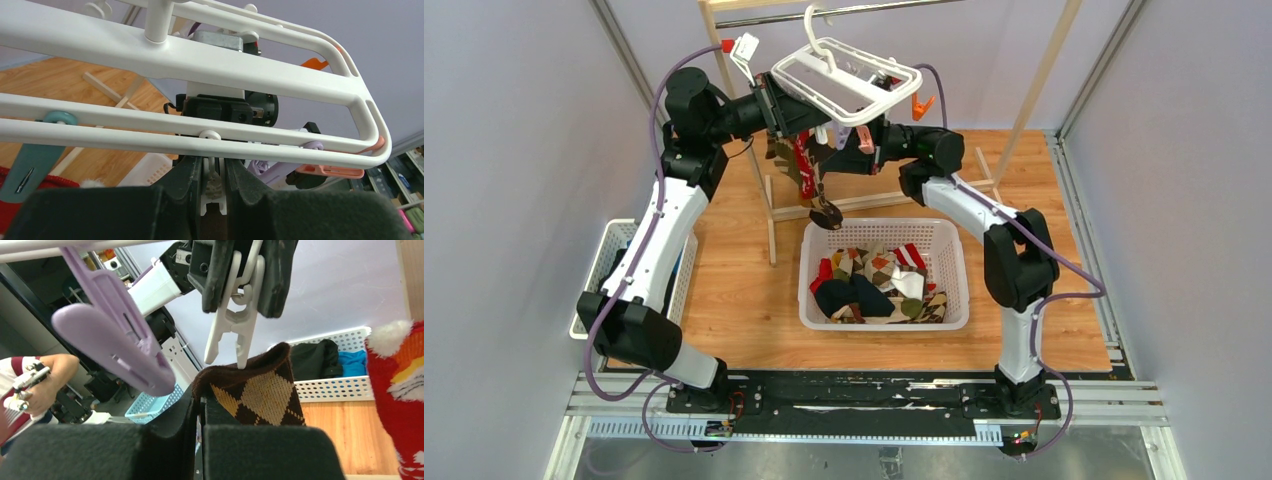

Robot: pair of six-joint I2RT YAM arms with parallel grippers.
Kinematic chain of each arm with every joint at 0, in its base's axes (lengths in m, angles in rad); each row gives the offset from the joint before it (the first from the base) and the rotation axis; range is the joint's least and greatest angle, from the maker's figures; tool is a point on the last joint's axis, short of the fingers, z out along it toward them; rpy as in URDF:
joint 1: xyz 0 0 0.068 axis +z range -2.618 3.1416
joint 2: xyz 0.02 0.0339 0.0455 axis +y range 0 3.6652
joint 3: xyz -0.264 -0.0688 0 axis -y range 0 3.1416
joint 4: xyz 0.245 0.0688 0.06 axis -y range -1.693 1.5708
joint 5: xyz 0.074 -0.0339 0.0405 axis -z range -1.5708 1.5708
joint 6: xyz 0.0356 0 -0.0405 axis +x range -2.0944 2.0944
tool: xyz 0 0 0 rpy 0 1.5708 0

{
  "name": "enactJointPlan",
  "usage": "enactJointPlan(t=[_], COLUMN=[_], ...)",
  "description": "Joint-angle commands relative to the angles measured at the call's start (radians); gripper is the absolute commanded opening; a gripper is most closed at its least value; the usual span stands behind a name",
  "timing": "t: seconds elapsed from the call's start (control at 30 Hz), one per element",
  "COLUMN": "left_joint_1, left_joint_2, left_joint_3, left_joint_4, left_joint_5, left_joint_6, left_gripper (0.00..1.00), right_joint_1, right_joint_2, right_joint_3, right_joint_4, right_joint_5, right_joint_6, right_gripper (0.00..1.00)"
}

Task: Clip the socks to the hanger
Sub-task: Adjust the sock at the center of the board.

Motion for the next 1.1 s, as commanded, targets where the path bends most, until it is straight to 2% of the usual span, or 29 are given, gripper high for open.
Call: enactJointPlan(t=[0.0,0.07,0.2,0.27,0.43,0.6,0.77,0.87,0.97,1.07], left_joint_1=[-0.002,0.002,0.01,0.01,0.011,0.011,0.012,0.012,0.012,0.012], left_joint_2=[-0.008,-0.008,-0.011,-0.012,-0.014,-0.015,-0.016,-0.014,-0.011,-0.011], left_joint_3=[-0.012,-0.009,-0.01,-0.01,-0.009,-0.005,-0.007,-0.004,0.0,0.002], left_joint_4=[-0.027,-0.036,-0.039,-0.066,-0.067,-0.075,-0.084,-0.085,-0.082,-0.081], left_joint_5=[0.067,0.06,0.053,0.05,0.043,0.044,0.04,0.038,0.037,0.039], left_joint_6=[0.01,0.014,0.024,0.027,0.026,0.03,0.036,0.036,0.03,0.029], left_gripper=[0.0,0.0,0.0,0.0,0.0,0.0,0.0,0.0,0.0,0.0], right_joint_1=[0.007,0.0,-0.006,-0.004,0.006,0.01,0.019,0.064,0.172,0.309], right_joint_2=[-0.064,-0.137,-0.34,-0.415,-0.563,-0.635,-0.681,-0.704,-0.673,-0.598], right_joint_3=[-0.091,-0.258,-0.53,-0.572,-0.508,-0.327,-0.139,-0.035,0.024,0.002], right_joint_4=[0.031,-0.159,-0.829,-1.098,-1.719,-2.176,-2.488,-2.585,-2.662,-2.67], right_joint_5=[0.02,0.034,0.155,0.236,0.414,0.6,0.889,1.058,1.258,1.353], right_joint_6=[-0.003,-0.141,-0.619,-0.782,-1.074,-1.306,-1.439,-1.477,-1.48,-1.507], right_gripper=[0.0,0.0,0.0,0.0,0.0,0.0,0.0,0.0,0.0,0.0])
